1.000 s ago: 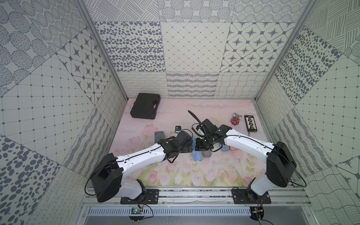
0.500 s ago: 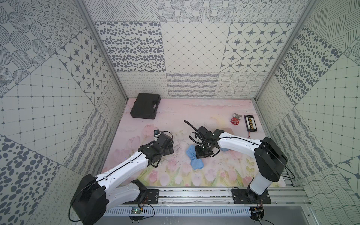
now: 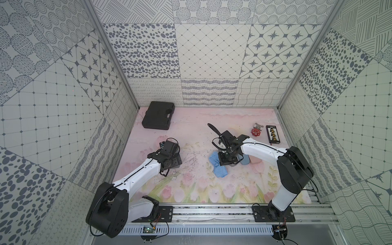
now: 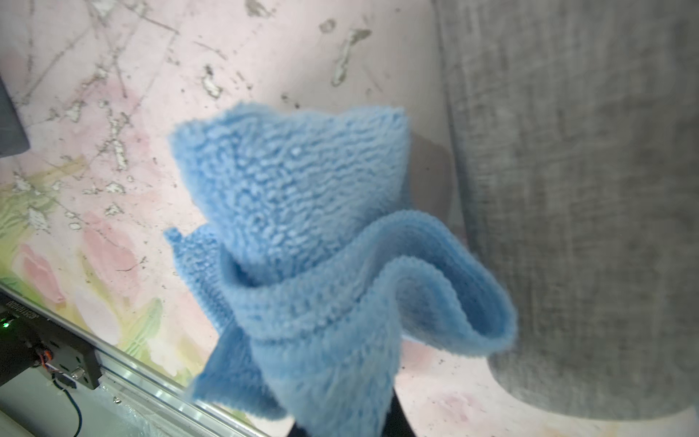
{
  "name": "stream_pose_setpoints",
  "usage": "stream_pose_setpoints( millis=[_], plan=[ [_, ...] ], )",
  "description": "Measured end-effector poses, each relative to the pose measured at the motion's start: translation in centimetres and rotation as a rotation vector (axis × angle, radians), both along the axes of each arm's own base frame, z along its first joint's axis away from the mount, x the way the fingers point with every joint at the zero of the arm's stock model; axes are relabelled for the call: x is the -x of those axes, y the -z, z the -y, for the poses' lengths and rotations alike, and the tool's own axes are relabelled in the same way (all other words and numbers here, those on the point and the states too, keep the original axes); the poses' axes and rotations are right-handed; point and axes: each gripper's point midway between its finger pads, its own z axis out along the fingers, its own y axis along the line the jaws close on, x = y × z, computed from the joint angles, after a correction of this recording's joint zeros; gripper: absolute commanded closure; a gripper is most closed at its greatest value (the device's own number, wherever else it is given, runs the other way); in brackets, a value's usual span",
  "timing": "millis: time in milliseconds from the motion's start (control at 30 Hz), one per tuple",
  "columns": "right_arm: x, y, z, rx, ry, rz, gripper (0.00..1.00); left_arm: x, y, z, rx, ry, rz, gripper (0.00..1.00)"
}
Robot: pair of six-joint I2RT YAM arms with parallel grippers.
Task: Wipe the eyeglass case
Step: Place the eyeglass case at the center of the board, then pick up the eyeglass case from the center of the board.
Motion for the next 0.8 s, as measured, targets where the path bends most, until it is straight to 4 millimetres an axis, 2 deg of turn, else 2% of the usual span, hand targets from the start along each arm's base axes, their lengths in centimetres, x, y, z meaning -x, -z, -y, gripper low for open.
stream_pose_setpoints(
  millis=[200, 367, 467, 667, 800],
  plan=[
    [1.8, 0.7, -2.4, -0.026, -0.037, -0.026, 1.0, -2.0, 1.0, 0.8, 0.018, 0.039, -0.045, 0.03],
    [1.8, 0.7, -2.5, -0.033, -0.018, -0.034, 1.0, -3.2, 2.0, 1.6, 0.027, 0.083, -0.077, 0.07],
    [1.7, 0.7, -2.5, -0.033, -0.015, -0.035, 1.0, -3.6, 2.5, 1.8, 0.031, 0.101, -0.087, 0.15],
    [1.8, 0.7, -2.5, -0.033, -0.015, -0.035, 1.0, -4.1, 2.8, 2.5, 0.05, 0.144, -0.091, 0.48],
    [1.6, 0.7, -2.3, -0.031, -0.009, -0.033, 1.0, -4.1, 2.7, 3.1, 0.066, 0.192, -0.087, 0.54]
  ],
)
